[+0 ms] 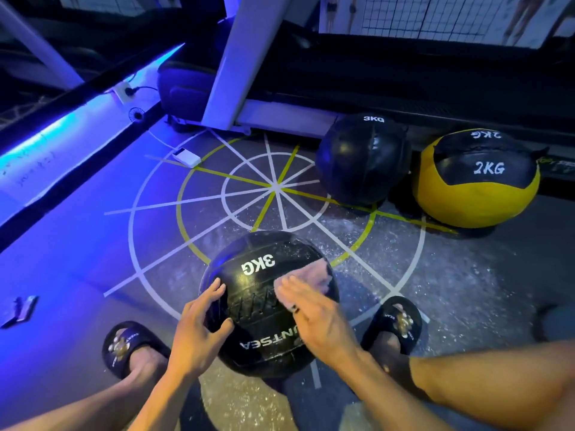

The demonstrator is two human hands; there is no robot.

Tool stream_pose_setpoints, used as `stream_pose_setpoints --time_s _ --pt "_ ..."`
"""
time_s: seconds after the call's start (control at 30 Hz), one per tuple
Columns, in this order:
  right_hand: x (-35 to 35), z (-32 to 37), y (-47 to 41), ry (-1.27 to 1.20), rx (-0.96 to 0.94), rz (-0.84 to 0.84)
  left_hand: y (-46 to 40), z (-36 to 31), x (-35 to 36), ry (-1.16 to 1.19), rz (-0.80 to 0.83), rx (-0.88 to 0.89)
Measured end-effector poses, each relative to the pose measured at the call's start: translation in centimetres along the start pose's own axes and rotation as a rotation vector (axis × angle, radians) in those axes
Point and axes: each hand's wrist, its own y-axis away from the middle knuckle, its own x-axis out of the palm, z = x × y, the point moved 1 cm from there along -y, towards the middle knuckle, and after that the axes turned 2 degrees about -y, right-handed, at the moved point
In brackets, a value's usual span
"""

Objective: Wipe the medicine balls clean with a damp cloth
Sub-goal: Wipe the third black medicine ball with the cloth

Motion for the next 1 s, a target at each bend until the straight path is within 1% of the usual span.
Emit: stream_pose_setpoints --time_s 0.03,0.07,0.1,0.13,0.2,0.23,0.27,0.3,0.33,0.37,0.4,0.47,0.53,0.6,0.63,0.67,0.7,0.73,0.83,0.87,0.9,0.93,1.0 --pt "0.0 -0.3 0.0 0.025 -0.079 0.017 0.0 0.0 -0.2 -0.007 0.015 -0.001" --pt "-0.4 -1.1 -0.1 0.035 -0.051 0.025 0.0 -0.1 -0.4 -0.028 0.026 0.005" --pt "-1.2 -2.3 -0.1 0.037 0.076 -0.003 -0.1 -0.2 -0.4 -0.052 0.032 0.012" --pt "-2.1 -3.6 -0.3 0.027 0.247 -0.046 -0.3 -0.4 -0.4 -0.075 0.032 0.012" --pt "-4.0 -5.9 -0.6 0.061 0.577 -0.082 -0.3 -0.6 -0.1 -0.098 0.025 -0.012" --pt "-4.7 -6.6 -0.7 0.046 0.675 -0.1 -0.2 -0.7 0.0 -0.096 0.021 -0.013" --pt "-5.4 -6.7 -0.9 -0.011 0.72 -0.155 -0.2 -0.7 0.2 -0.09 0.016 -0.008" --pt "-5.9 -6.0 -1.2 -0.083 0.721 -0.231 -0.1 -0.8 0.2 -0.085 0.006 -0.007" --pt "-6.1 -4.9 -1.5 -0.142 0.686 -0.286 -0.2 -0.9 0.2 -0.083 -0.001 -0.016" --pt "-6.1 -3.6 -1.7 -0.171 0.62 -0.302 -0.3 -1.0 0.2 -0.084 -0.011 -0.035" --pt "-5.5 -2.3 -1.7 -0.166 0.515 -0.274 -0.4 -1.3 0.2 -0.08 -0.028 -0.058" --pt "-3.2 0.1 -1.4 -0.116 0.27 -0.143 -0.8 -2.2 0.5 -0.069 -0.071 -0.075" --pt "-0.2 1.1 -0.3 -0.01 0.091 -0.022 -1.2 -3.2 1.0 -0.074 -0.098 -0.027" --pt "1.4 0.9 0.7 0.084 -0.079 -0.031 -1.0 -3.6 1.8 -0.123 -0.058 0.005" --pt "1.4 0.3 1.0 0.1 -0.134 -0.005 -0.8 -3.6 2.0 -0.141 -0.054 -0.002" --pt "1.0 -0.3 1.0 0.101 -0.162 0.036 -0.7 -3.4 2.1 -0.15 -0.067 -0.01" --pt "0.1 -1.1 0.8 0.098 -0.121 0.052 -0.5 -3.2 2.2 -0.151 -0.077 -0.015" --pt "-0.9 -2.0 0.5 0.092 -0.002 0.037 -0.4 -3.1 2.2 -0.149 -0.078 -0.011" --pt "-2.8 -4.8 -1.1 0.016 0.545 -0.137 -0.1 -3.1 2.3 -0.156 -0.088 -0.004" --pt "-2.6 -4.2 -1.5 -0.001 0.59 -0.152 0.0 -3.2 2.5 -0.164 -0.092 0.002" --pt "-2.1 -2.9 -2.0 -0.014 0.499 -0.141 0.0 -3.3 2.7 -0.168 -0.092 0.009" --pt "-1.5 -1.3 -2.2 -0.036 0.335 -0.072 0.0 -3.3 2.8 -0.171 -0.092 0.012" --pt "-0.3 0.6 -1.6 -0.04 0.022 0.143 -0.1 -3.0 2.9 -0.173 -0.105 0.005"
